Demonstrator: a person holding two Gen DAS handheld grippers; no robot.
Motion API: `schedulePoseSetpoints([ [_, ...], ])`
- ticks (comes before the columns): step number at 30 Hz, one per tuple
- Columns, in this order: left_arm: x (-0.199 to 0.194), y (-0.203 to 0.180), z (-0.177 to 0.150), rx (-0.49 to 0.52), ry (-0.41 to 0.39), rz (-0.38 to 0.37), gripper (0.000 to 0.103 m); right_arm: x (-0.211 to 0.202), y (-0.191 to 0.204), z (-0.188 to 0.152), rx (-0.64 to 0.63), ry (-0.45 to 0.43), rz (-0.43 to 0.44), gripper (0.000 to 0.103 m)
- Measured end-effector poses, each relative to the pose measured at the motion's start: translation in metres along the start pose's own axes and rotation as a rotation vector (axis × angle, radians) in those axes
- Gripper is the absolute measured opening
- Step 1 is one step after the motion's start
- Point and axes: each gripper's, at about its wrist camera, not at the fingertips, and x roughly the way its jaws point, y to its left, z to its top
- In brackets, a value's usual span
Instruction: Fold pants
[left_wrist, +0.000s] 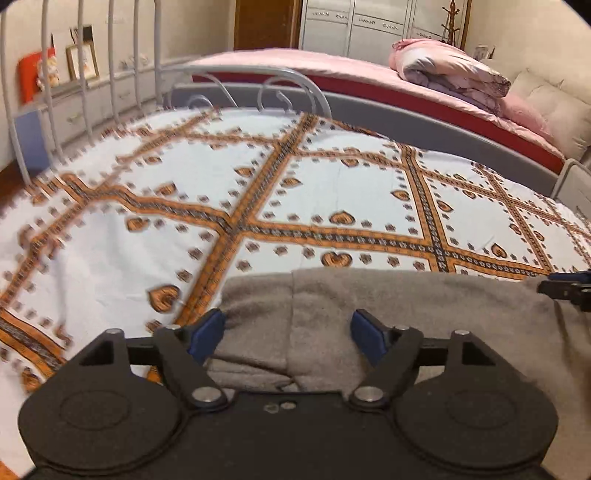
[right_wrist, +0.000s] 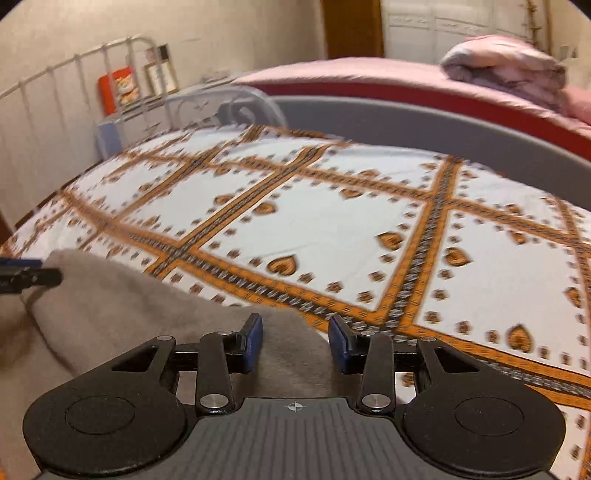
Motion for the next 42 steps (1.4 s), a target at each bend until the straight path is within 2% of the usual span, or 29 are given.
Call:
schedulePoseSetpoints([
  [2, 0.003, 0.004, -0.001, -0.025, 0.01, -0.038, 0.058, 0.002, 0.004, -0.001, -0.029, 0.007, -0.001, 0.037],
  [3, 0.001, 0.005, -0.001, -0.03, 0.007, -0.054, 0.056, 0.004, 0.007, -0.001, -0.055, 0.014, 0.001, 0.022],
  [4, -0.002, 0.006, -0.001, -0.03, -0.006, -0.054, 0.054, 0.005, 0.01, 0.0, -0.083, 0.019, 0.005, 0.02],
  [5, -0.002, 0.004, -0.001, -0.022, -0.013, -0.05, 0.054, 0.004, 0.014, 0.001, -0.11, 0.008, -0.007, 0.01],
  [7, 0.002, -0.001, -0.005, 0.011, -0.006, -0.022, 0.055, 0.003, 0.018, 0.005, -0.138, -0.008, -0.051, 0.007],
  [8, 0.005, -0.002, -0.006, 0.02, 0.0, -0.006, 0.057, 0.008, 0.02, 0.004, -0.166, 0.0, -0.097, 0.002],
  [9, 0.005, -0.004, -0.006, 0.025, 0.0, 0.006, 0.057, 0.02, 0.02, -0.001, -0.186, 0.043, -0.149, 0.001],
  [10, 0.004, -0.005, -0.005, 0.029, 0.001, 0.016, 0.058, 0.027, 0.018, -0.005, -0.182, 0.074, -0.165, 0.001],
  [11, 0.0, -0.006, -0.005, 0.03, -0.01, 0.024, 0.061, 0.024, 0.016, -0.006, -0.17, 0.056, -0.164, 0.001],
  [13, -0.013, -0.008, -0.005, 0.042, -0.041, 0.065, 0.064, 0.0, 0.008, -0.004, -0.088, -0.02, -0.165, 0.001],
  [16, -0.039, -0.019, -0.005, 0.08, -0.107, 0.141, 0.059, -0.055, -0.006, -0.018, 0.0, -0.144, -0.123, 0.001],
  [18, -0.05, -0.035, -0.006, 0.122, -0.118, 0.108, 0.061, -0.085, -0.013, -0.037, -0.001, -0.181, -0.148, 0.001],
  [21, -0.051, -0.06, -0.016, 0.205, -0.098, 0.084, 0.066, -0.106, -0.03, -0.07, 0.039, -0.135, -0.165, 0.001],
  [23, -0.041, -0.066, -0.024, 0.197, -0.056, 0.043, 0.07, -0.109, -0.04, -0.088, 0.042, -0.102, -0.177, 0.001],
  [24, -0.034, -0.066, -0.028, 0.203, -0.029, 0.039, 0.07, -0.105, -0.042, -0.094, 0.046, -0.06, -0.209, 0.001],
  [25, -0.029, -0.067, -0.033, 0.229, -0.023, 0.054, 0.07, -0.105, -0.051, -0.101, 0.066, -0.034, -0.226, 0.001],
  [26, -0.028, -0.067, -0.038, 0.255, -0.036, 0.059, 0.071, -0.111, -0.059, -0.105, 0.092, -0.053, -0.219, 0.001],
  [28, -0.032, -0.068, -0.039, 0.26, -0.043, 0.068, 0.071, -0.128, -0.07, -0.111, 0.109, -0.058, -0.319, 0.001],
  [31, -0.036, -0.069, -0.044, 0.284, -0.053, 0.079, 0.07, -0.158, -0.104, -0.125, 0.17, -0.045, -0.382, 0.001],
  [33, -0.038, -0.071, -0.048, 0.313, -0.058, 0.091, 0.07, -0.174, -0.137, -0.141, 0.199, -0.001, -0.434, 0.001],
  [35, -0.043, -0.075, -0.048, 0.329, -0.067, 0.118, 0.071, -0.202, -0.172, -0.157, 0.237, 0.006, -0.476, 0.001],
  [37, -0.058, -0.075, -0.045, 0.313, -0.101, 0.152, 0.071, -0.23, -0.199, -0.164, 0.296, 0.025, -0.535, 0.001],
  [40, -0.085, -0.065, -0.039, 0.209, -0.179, 0.11, 0.074, -0.301, -0.231, -0.175, 0.455, -0.128, -0.502, 0.001],
  [41, -0.091, -0.063, -0.039, 0.18, -0.194, 0.093, 0.075, -0.322, -0.236, -0.179, 0.482, -0.153, -0.515, 0.002],
  [42, -0.095, -0.062, -0.039, 0.157, -0.195, 0.079, 0.075, -0.337, -0.241, -0.184, 0.494, -0.159, -0.526, 0.008],
])
